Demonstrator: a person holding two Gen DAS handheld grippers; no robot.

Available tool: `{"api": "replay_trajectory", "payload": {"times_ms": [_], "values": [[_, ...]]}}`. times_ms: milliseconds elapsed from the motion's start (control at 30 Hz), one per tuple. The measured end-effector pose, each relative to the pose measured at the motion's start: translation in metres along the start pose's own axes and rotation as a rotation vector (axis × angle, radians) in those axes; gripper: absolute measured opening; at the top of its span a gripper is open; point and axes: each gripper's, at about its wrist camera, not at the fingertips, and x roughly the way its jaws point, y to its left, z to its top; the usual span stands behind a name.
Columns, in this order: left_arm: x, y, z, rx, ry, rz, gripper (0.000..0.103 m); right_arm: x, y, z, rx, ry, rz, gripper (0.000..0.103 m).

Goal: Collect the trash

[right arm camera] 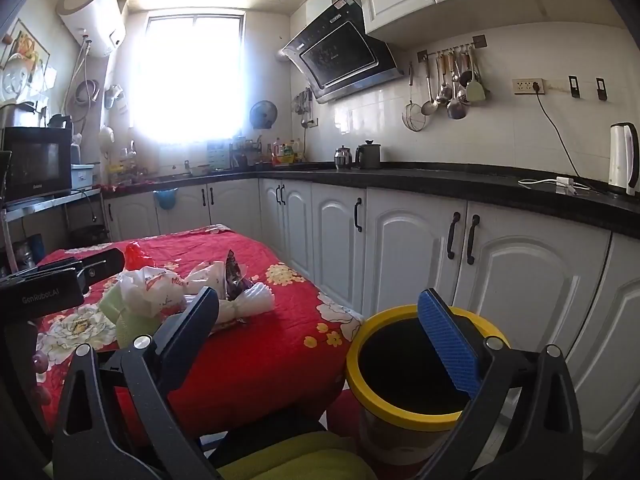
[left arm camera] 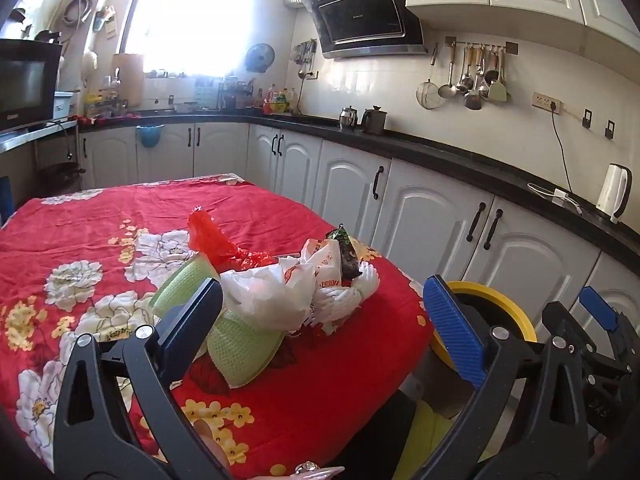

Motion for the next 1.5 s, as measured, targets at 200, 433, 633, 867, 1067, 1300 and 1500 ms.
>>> {"api": "replay_trajectory", "payload": {"times_ms": [200, 433, 633, 867, 1067, 1300, 1500], "values": [[0.0002, 0.0003, -0.0003, 0.004, -0.002, 0.001, 0.092, 0.0002, -0.0012, 0.0014, 0.001, 0.002, -0.004, 0.097], [-0.0032, -0.0075, 0.0030, 0.007, -0.002, 0.001, 0.092, 0.0008, -0.0008, 0.0009, 0.001, 0.002, -0.004, 0.097], [-0.0008, -0.0053, 0.0009, 0.008, 0.001, 0.000, 0.092, 0.0015, -0.0002, 0.0002, 0.000, 0.002, -0.004, 0.097], [-0.0033, -0.0065, -0.0002, 0.011, -0.003, -0.006, 0.092, 0.0011, -0.0003, 0.0007, 0.001, 0.003, -0.005, 0.097], [-0.0044, -0.0084, -0.0007, 0.012, 0.000, -0.006, 0.092, 0.0011, -0.0011, 0.0007, 0.000, 0.004, -0.005, 0.097], [-0.0032, -0.0070, -0.0006, 0.012, 0.006, -0.009, 0.092, 0.0010, -0.0013, 0.0001, 0.000, 0.002, -0.005, 0.097], [-0.0022, -0.0048, -0.0016, 0.010, 0.008, -0.008, 0.092, 0.0011, -0.0024, 0.0015, 0.001, 0.003, -0.004, 0.097]]}}
